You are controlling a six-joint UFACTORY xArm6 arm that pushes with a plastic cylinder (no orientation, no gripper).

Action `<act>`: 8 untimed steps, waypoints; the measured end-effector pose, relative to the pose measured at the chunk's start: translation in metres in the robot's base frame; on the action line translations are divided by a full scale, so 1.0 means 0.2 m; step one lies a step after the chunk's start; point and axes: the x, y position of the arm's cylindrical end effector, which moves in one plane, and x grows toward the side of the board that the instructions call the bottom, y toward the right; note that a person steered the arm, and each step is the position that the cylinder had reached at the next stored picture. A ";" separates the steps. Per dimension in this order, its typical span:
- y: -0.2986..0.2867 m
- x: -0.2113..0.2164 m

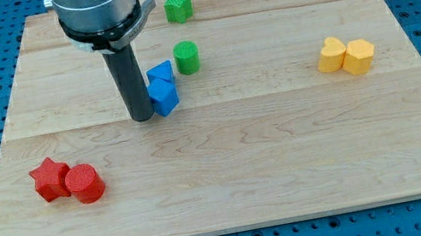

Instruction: Push the blue blocks into the green circle

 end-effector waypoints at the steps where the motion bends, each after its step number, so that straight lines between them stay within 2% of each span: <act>1: 0.00 0.13; 4: 0.13 -0.17; 5: 0.17 -0.18; 6: 0.19 -0.03; 7: 0.56 -0.07; 8: 0.72 -0.64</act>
